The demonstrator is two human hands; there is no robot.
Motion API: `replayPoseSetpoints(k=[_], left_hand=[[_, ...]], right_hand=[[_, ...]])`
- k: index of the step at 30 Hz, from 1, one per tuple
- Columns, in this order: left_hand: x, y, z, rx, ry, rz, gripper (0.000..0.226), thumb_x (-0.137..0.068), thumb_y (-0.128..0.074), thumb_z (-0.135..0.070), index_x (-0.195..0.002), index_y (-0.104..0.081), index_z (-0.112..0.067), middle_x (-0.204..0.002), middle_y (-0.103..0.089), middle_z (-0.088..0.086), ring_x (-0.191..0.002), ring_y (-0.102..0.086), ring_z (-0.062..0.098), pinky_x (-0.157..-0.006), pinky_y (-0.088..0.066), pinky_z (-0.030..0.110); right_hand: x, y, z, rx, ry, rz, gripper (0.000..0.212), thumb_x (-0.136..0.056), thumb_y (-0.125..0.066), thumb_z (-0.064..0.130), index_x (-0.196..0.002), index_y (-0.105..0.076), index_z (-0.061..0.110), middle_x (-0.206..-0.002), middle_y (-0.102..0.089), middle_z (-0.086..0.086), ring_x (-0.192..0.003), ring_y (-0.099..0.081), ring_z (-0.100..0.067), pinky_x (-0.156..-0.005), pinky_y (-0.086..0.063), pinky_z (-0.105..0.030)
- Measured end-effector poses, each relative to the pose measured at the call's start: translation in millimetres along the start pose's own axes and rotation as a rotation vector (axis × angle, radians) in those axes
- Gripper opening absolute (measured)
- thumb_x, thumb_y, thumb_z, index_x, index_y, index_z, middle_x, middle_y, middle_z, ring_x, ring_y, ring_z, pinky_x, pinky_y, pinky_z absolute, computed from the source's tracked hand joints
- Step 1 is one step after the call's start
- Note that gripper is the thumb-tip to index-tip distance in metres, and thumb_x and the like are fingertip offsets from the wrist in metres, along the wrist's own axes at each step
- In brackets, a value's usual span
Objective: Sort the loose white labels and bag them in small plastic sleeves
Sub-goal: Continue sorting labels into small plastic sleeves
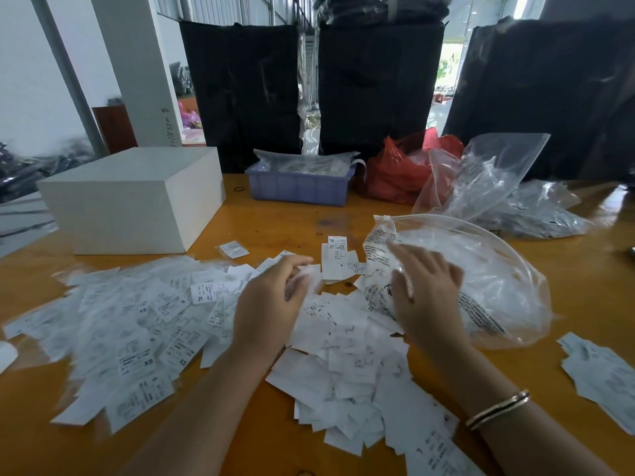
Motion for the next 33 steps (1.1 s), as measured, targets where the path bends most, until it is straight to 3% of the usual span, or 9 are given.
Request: replayPoseSetpoints(k=[3,7,10,13,22,25,27,30,33], left_hand=[[-4.0,7.1,10.2,-0.166,0.111,-0.048,0.03,-0.09,-0.062,-0.017,-0.12,-0.061,-0.017,-0.099,-0.071,0.003,-0.075,-0.059,0.007,-0.054,-0.043,0.012],[-4.6,10.4,24.9,-0.413,0.247,0.024,0.034,-0.092,-0.059,-0.022,-0.126,-0.055,-0.02,-0.097,-0.071,0.002,-0.075,-0.062,0.013,-0.064,-0.048,0.024],[-2.2,8.4,30.4,-0.563,0.301,0.092,0.037,-0.093,-0.056,-0.027,-0.129,-0.049,-0.023,-0.112,-0.066,0.001,-0.097,-0.059,0.015,-0.077,-0.042,0.027],[-1.4,4.2,31.1,-0.593,0.299,0.16,0.039,-0.094,-0.051,-0.032,-0.132,-0.046,-0.025,-0.13,-0.055,-0.001,-0.116,-0.049,0.016,-0.09,-0.044,0.029],[-1.1,-5.5,13.7,-0.334,0.079,0.162,0.027,-0.091,-0.058,-0.026,-0.116,-0.063,-0.019,-0.119,-0.06,0.0,-0.113,-0.048,0.018,-0.089,-0.038,0.027],[0.8,-9.8,5.6,-0.239,0.0,0.2,0.024,-0.09,-0.059,-0.025,-0.113,-0.065,-0.018,-0.118,-0.062,-0.001,-0.116,-0.048,0.017,-0.094,-0.031,0.025],[1.4,-11.6,1.0,-0.171,-0.019,0.221,0.025,-0.092,-0.058,-0.027,-0.114,-0.065,-0.019,-0.12,-0.061,-0.002,-0.119,-0.047,0.016,-0.097,-0.028,0.024],[3.0,-12.9,-2.3,0.006,0.024,0.288,0.034,-0.091,-0.053,-0.042,-0.12,-0.059,-0.026,-0.126,-0.055,-0.01,-0.124,-0.042,0.009,-0.102,-0.028,0.025],[5.0,-15.3,-5.5,0.224,0.115,0.409,0.046,-0.08,-0.044,-0.068,-0.12,-0.049,-0.046,-0.124,-0.047,-0.028,-0.12,-0.041,-0.005,-0.099,-0.033,0.02]], right_hand=[[-7.5,12.2,-30.7,0.121,-0.177,-0.089,0.034,-0.094,-0.047,0.015,-0.125,-0.059,0.013,-0.12,-0.061,-0.004,-0.112,-0.049,-0.024,-0.087,-0.023,-0.032],[-2.7,9.7,-61.3,0.356,-0.481,0.261,0.036,-0.099,-0.037,0.025,-0.13,-0.053,0.017,-0.132,-0.053,-0.004,-0.123,-0.042,-0.023,-0.098,-0.022,-0.037],[0.5,2.7,-67.6,0.435,-0.487,0.404,0.029,-0.097,-0.034,0.025,-0.1,-0.061,0.016,-0.114,-0.059,-0.006,-0.106,-0.049,-0.024,-0.091,-0.027,-0.038],[-1.2,0.8,-67.6,0.416,-0.451,0.338,0.028,-0.098,-0.041,0.025,-0.099,-0.068,0.019,-0.106,-0.062,-0.003,-0.1,-0.052,-0.023,-0.09,-0.027,-0.036],[-4.5,12.3,-64.8,0.154,-0.456,-0.023,0.017,-0.09,-0.061,0.026,-0.101,-0.073,0.025,-0.116,-0.065,0.0,-0.112,-0.048,-0.024,-0.077,-0.014,-0.03],[-4.3,13.9,-56.2,0.069,-0.369,-0.12,0.016,-0.088,-0.065,0.023,-0.102,-0.074,0.023,-0.116,-0.065,-0.003,-0.11,-0.049,-0.026,-0.079,-0.014,-0.027],[-5.9,15.7,-43.9,0.028,-0.248,-0.185,0.015,-0.084,-0.069,0.017,-0.099,-0.075,0.018,-0.106,-0.067,-0.004,-0.099,-0.054,-0.026,-0.077,-0.016,-0.025],[-3.0,11.8,-15.3,-0.224,-0.096,-0.112,0.015,-0.084,-0.068,0.01,-0.097,-0.072,0.016,-0.086,-0.065,0.006,-0.079,-0.059,-0.012,-0.073,-0.042,-0.028],[4.5,1.2,14.3,-0.514,-0.107,0.086,0.019,-0.083,-0.067,0.011,-0.088,-0.066,0.03,-0.072,-0.064,0.018,-0.069,-0.059,0.0,-0.06,-0.046,-0.011]])
Point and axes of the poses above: each hand's wrist, its own x-axis away from the middle knuckle, its own y-axis out of the back of the hand, z = x × y, the point moved 2 cm from there along -x, towards the middle knuckle
